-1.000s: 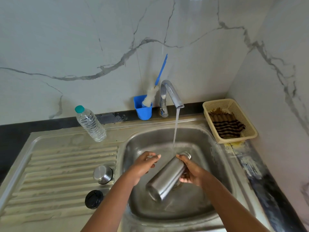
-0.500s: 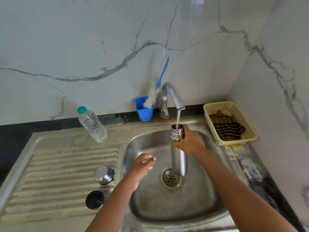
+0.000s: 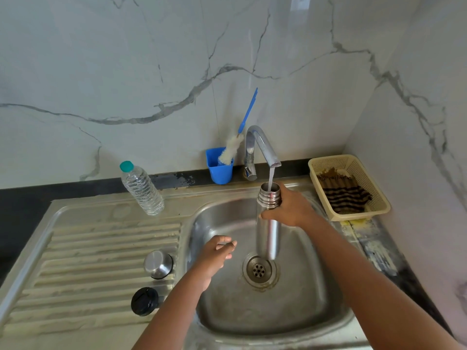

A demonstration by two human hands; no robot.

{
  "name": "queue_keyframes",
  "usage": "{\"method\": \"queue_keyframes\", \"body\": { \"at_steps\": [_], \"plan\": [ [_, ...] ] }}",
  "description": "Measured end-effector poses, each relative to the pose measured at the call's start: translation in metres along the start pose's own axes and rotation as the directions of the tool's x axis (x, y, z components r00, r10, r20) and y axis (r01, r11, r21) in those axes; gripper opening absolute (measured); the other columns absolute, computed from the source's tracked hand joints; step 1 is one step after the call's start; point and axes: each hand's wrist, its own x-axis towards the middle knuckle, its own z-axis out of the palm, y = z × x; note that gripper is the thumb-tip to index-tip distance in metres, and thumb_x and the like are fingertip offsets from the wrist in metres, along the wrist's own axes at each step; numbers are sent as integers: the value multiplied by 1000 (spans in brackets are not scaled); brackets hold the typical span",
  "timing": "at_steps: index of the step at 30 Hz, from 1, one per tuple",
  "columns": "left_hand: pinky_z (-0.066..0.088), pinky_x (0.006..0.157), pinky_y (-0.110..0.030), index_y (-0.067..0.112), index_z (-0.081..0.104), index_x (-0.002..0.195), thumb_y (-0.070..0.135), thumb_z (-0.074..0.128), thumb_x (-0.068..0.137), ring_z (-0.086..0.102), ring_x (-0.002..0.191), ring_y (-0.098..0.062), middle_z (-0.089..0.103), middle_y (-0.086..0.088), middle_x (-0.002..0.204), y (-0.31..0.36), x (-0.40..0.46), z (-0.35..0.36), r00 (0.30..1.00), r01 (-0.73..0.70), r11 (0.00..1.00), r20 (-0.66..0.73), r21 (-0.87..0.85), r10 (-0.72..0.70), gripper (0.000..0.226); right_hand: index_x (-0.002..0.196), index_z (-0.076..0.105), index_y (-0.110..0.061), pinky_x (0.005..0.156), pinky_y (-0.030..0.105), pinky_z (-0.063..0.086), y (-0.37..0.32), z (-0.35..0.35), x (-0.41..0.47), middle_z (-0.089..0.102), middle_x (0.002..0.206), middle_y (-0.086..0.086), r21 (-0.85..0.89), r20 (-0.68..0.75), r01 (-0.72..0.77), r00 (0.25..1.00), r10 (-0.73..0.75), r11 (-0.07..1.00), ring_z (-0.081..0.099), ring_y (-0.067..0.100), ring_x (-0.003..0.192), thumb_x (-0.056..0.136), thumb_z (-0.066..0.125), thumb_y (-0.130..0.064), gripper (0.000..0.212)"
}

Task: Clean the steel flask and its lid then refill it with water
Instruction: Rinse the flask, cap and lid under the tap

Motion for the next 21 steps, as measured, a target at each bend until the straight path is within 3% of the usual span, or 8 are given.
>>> {"method": "queue_keyframes", "body": {
  "at_steps": [4, 6, 8, 10, 14, 16, 18, 21],
  "plan": [
    [46, 75, -28, 23, 59, 116, 34, 63, 95, 66, 102, -13, 66, -1, 118, 0, -1, 4, 1000, -4, 1000, 1, -3, 4, 25, 120, 45, -37, 78, 33, 50, -4, 6, -1, 63, 96, -12, -174, -101, 17, 994, -35, 985, 60, 14, 88, 62, 81, -43, 69],
    [46, 75, -27, 24, 59, 116, 35, 63, 95, 66, 103, -12, 66, -1, 119, 0, -2, 5, 1000, -1, 1000, 11, 5, 1, 25, 121, 46, -39, 79, 32, 50, 3, 6, -1, 64, 99, -14, -56, -57, 20, 998, -23, 998, 61, 12, 92, 61, 83, -45, 70],
    [46, 74, -26, 24, 60, 115, 36, 63, 95, 65, 105, -11, 65, 0, 120, 2, -2, 6, 1000, 2, 1000, 16, 10, -2, 23, 124, 47, -38, 79, 32, 55, 12, 2, -3, 66, 105, -11, 209, 72, -94, 994, 81, 973, 64, 13, 95, 64, 85, -44, 71],
    [45, 75, -24, 24, 62, 113, 38, 62, 96, 63, 106, -10, 65, 1, 120, 6, -4, 5, 1000, -3, 999, 25, 40, 2, 22, 128, 45, -28, 72, 33, 60, 18, 5, -9, 66, 109, 1, 429, 258, -251, 955, 149, 867, 68, 21, 94, 73, 84, -34, 68],
    [43, 75, -21, 18, 65, 106, 49, 59, 94, 63, 94, -5, 69, 5, 104, 13, -13, 6, 989, 16, 994, 145, 112, -32, 34, 130, 39, -19, 69, 37, 60, 40, 34, -30, 65, 107, 18, 517, 435, -461, 867, 242, 722, 72, 33, 83, 83, 74, -43, 63],
    [42, 75, -23, 17, 64, 103, 57, 56, 92, 63, 85, -6, 68, 7, 93, 13, -16, 7, 977, 56, 986, 193, 159, -86, 42, 130, 42, -11, 63, 33, 58, 53, 53, -38, 66, 99, 18, 526, 477, -555, 820, 316, 644, 72, 27, 71, 79, 73, -55, 74],
    [45, 78, -25, 17, 66, 108, 64, 56, 89, 65, 94, -10, 70, 4, 100, 11, -16, 7, 968, 105, 978, 206, 178, -142, 51, 128, 46, -4, 57, 29, 55, 63, 69, -43, 66, 85, 14, 519, 518, -633, 767, 378, 574, 69, 22, 61, 76, 71, -62, 82],
    [49, 86, -26, 17, 71, 110, 72, 55, 84, 68, 94, -15, 73, 0, 100, 10, -13, 5, 955, 153, 971, 223, 184, -193, 63, 117, 53, -2, 54, 28, 54, 71, 81, -50, 64, 69, 10, 531, 579, -704, 708, 404, 472, 63, 18, 56, 78, 67, -62, 73]
  ]
}}
